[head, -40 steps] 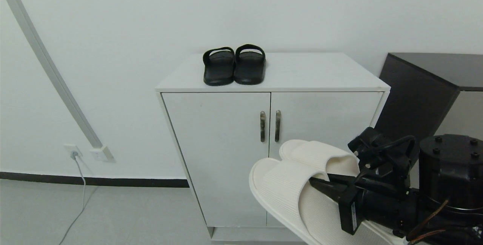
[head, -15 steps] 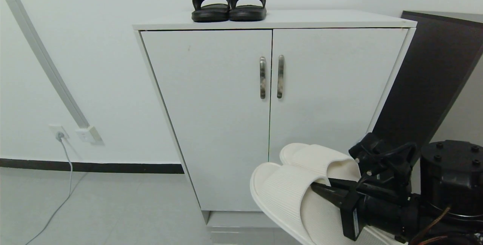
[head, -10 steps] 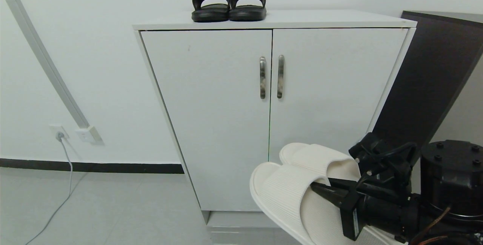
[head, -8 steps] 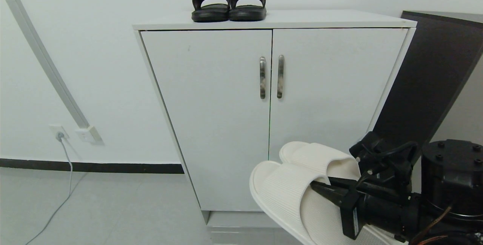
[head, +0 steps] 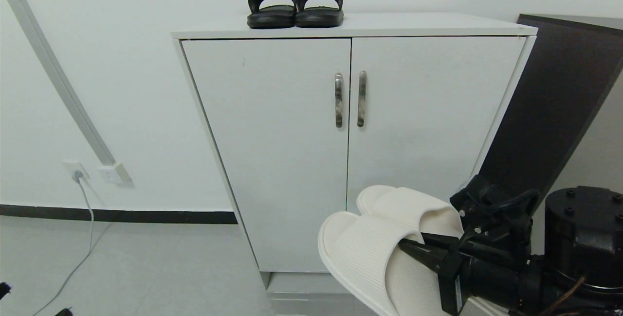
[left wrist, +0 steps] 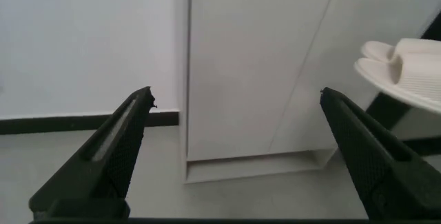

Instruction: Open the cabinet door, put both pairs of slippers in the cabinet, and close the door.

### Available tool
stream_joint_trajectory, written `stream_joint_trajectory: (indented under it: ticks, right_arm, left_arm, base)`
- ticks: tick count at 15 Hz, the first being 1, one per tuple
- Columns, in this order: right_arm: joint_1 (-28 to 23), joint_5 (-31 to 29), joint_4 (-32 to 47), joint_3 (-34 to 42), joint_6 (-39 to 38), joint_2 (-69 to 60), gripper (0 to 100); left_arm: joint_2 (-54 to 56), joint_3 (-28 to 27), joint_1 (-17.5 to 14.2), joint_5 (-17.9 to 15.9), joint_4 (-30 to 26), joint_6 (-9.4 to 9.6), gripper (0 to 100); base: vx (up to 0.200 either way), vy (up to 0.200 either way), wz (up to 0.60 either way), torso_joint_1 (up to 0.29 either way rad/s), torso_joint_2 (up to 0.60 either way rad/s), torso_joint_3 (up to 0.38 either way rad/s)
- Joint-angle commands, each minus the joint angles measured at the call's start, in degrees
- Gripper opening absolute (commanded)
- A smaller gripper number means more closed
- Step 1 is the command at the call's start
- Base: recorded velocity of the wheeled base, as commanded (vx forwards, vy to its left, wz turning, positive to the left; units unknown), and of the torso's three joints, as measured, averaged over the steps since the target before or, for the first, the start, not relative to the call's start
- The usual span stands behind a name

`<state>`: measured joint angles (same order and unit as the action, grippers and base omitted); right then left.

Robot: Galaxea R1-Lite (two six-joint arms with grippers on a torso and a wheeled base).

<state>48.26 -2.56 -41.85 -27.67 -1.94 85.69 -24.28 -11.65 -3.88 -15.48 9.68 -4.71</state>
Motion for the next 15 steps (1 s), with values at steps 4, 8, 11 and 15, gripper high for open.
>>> stream_joint_trajectory:
  ticks: [4,8,11,15]
  right_arm:
    - [1.0,0.0,-0.1,0.1,-0.1,0.1,0]
    - [0.8,-0.2,-0.1,0.0,-0.1,0.3,0]
    - [-0.6,-0.2,-0.1,-0.3,-0.2,0.5,0]
    - [-2.7,-0.1,-0.1,-0.6,-0.3,0.2,0]
  left_arm:
    - [-23.3,-4.6,9.1,-4.7,13.3,0.05,100]
    - [-35.0,-15.5,22.6,-2.2,13.9,-1.62,100]
    - [-43.4,-23.9,31.5,-1.2,15.5,-4.00,100]
    - [-55.9,-36.0,38.2,-0.3,17.8,-5.23,100]
  base:
    - [0.000,0.000,0.00,0.000,0.00,0.000]
    - [0.000,0.000,0.00,0.000,0.00,0.000]
    - [0.000,0.000,0.00,0.000,0.00,0.000]
    - [0.000,0.000,0.00,0.000,0.00,0.000]
